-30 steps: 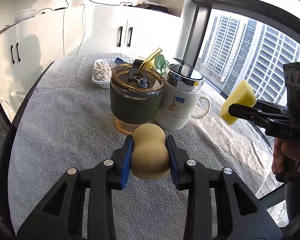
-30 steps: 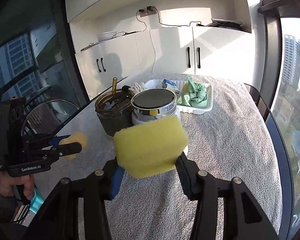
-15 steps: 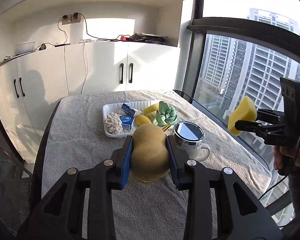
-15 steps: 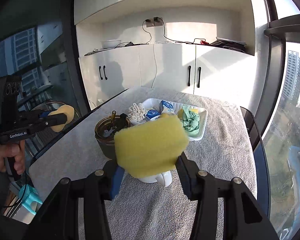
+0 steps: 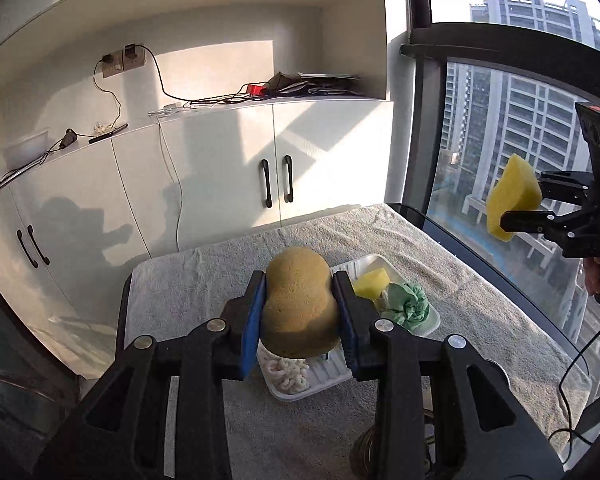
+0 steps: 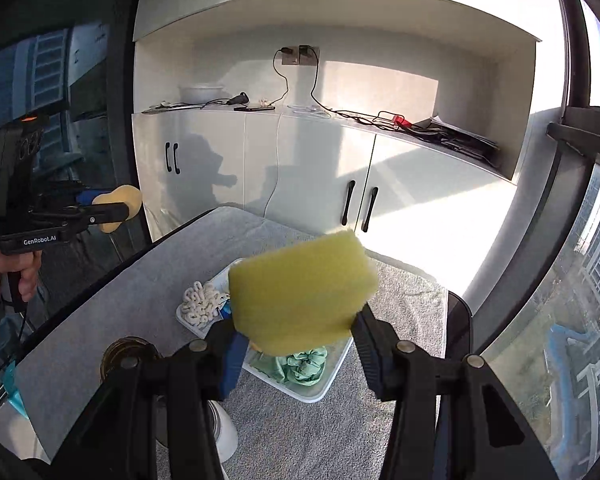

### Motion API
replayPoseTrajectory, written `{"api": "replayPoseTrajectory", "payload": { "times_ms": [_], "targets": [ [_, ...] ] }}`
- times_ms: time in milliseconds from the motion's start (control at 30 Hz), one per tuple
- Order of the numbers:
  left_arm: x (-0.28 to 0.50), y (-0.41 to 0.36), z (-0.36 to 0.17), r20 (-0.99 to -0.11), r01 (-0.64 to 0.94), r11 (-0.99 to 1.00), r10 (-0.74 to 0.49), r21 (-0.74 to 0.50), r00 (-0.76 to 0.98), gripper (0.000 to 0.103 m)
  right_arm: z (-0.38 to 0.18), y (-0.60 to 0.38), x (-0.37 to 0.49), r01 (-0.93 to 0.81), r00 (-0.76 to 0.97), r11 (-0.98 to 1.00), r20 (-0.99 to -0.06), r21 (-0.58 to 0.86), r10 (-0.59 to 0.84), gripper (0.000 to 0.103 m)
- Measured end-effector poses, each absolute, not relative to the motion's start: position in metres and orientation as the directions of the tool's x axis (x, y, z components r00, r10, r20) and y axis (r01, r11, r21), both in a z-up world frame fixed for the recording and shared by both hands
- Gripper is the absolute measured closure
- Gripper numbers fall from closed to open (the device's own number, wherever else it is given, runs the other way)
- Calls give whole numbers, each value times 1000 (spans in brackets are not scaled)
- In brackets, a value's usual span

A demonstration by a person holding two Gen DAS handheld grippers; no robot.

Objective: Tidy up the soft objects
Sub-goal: 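Carry the tan sponge and yellow sponge over the white tray with both tools, then open both grippers to drop the sponges into the tray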

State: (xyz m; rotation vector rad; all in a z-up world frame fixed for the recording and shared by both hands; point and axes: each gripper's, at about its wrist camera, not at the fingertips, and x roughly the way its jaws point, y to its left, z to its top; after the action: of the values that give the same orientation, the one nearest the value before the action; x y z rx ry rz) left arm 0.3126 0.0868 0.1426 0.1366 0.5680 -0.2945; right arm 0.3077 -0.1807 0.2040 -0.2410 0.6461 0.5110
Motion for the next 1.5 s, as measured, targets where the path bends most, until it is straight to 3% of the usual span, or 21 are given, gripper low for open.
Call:
{"api": "replayPoseTrajectory", "payload": {
  "times_ms": [267,500,700,1067,1100,1200,1267,1333,1500],
  "targets": [
    [401,78,60,-662,307,951,-212,28,719,71,111,-130,400,-609,524,791,-778,-58,346,51],
    [441,77,3,-729,289,956,-227,-42,646,71,44,-97,425,-705,423,706,-833,-57,356,51],
    [452,75,-21,-758,277,960,-211,-42,617,69,10,-79,426,-749,387,658,-860,-83,332,51],
    [450,67,-30,-757,292,956,-202,-15,621,66,-1,-81,431,-727,401,681,-858,-84,322,51],
    [449,67,-30,-755,293,956,-202,-14,623,64,0,-82,432,-722,403,687,-857,-82,321,50],
    [448,66,-31,-759,282,959,-202,-26,619,42,1,-85,432,-718,387,693,-863,-62,324,48],
    [445,65,-28,-743,280,960,-201,-18,638,39,2,-84,430,-722,386,688,-865,-68,319,46],
    [443,63,-24,-731,286,958,-210,-21,649,30,4,-84,426,-723,394,686,-864,-81,313,45],
    [441,60,-14,-718,298,954,-217,-14,662,28,11,-85,419,-723,417,684,-853,-102,313,29]
  ]
}}
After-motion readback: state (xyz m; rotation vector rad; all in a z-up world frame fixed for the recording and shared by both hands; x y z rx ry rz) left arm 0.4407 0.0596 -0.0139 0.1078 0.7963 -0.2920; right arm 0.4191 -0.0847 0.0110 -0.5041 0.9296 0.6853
